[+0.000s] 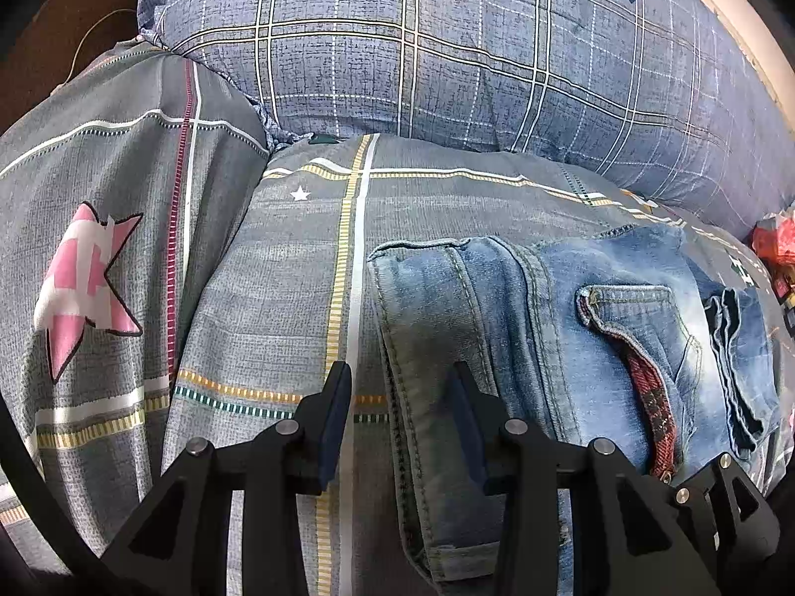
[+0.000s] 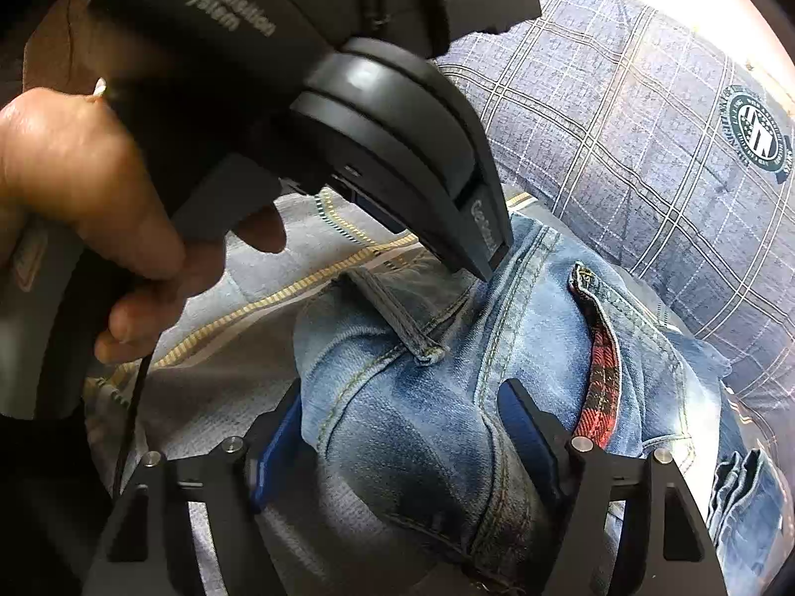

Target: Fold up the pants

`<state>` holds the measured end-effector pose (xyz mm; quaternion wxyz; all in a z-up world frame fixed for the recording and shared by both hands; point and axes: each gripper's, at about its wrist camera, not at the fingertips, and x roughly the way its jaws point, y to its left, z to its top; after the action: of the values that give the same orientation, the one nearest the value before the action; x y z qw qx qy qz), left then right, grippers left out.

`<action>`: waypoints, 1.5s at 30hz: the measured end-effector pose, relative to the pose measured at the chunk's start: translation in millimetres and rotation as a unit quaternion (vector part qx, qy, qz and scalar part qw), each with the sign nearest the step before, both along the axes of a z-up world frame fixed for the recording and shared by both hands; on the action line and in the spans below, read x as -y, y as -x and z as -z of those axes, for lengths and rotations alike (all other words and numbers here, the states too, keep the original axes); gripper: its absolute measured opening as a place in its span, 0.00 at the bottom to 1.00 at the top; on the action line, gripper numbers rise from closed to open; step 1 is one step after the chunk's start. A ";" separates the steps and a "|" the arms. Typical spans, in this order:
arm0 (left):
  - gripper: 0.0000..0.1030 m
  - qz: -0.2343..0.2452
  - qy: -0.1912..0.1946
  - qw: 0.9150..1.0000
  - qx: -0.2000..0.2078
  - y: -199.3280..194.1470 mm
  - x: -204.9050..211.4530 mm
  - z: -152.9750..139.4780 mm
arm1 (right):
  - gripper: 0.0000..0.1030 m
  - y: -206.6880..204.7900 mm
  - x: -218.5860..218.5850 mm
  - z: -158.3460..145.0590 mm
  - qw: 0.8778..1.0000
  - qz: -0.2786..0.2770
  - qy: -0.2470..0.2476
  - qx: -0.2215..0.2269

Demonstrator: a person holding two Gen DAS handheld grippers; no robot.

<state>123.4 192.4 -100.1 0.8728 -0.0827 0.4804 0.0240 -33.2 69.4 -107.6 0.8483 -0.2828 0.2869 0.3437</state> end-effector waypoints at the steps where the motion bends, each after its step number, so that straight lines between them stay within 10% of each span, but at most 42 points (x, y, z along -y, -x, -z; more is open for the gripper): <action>1: 0.42 0.000 -0.001 1.000 0.000 3.3 1.4 -1.4 | 0.74 2.0 2.0 -0.3 1.000 0.001 0.000 0.000; 13: 0.42 0.001 0.000 1.000 -0.001 3.6 1.4 -1.1 | 0.64 -7.5 9.0 -15.6 1.000 0.000 -0.010 -0.017; 24: 0.58 -0.055 0.139 0.989 -0.003 7.5 -36.8 3.9 | 0.43 -38.0 48.0 -48.1 0.985 0.029 -0.119 -0.125; 36: 0.59 -0.067 0.250 0.966 -0.027 -3.6 -36.7 28.3 | 0.37 -37.5 53.2 -60.5 0.983 0.029 -0.137 -0.116; 45: 0.61 -0.064 0.224 0.972 -0.034 3.6 -41.6 26.0 | 0.75 -26.4 32.1 -41.4 0.991 -0.012 -0.093 -0.095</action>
<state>119.7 234.0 -126.2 0.8118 -0.3059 0.4967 -0.0252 -6.9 37.2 -66.2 0.8354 -0.1725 0.3297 0.4045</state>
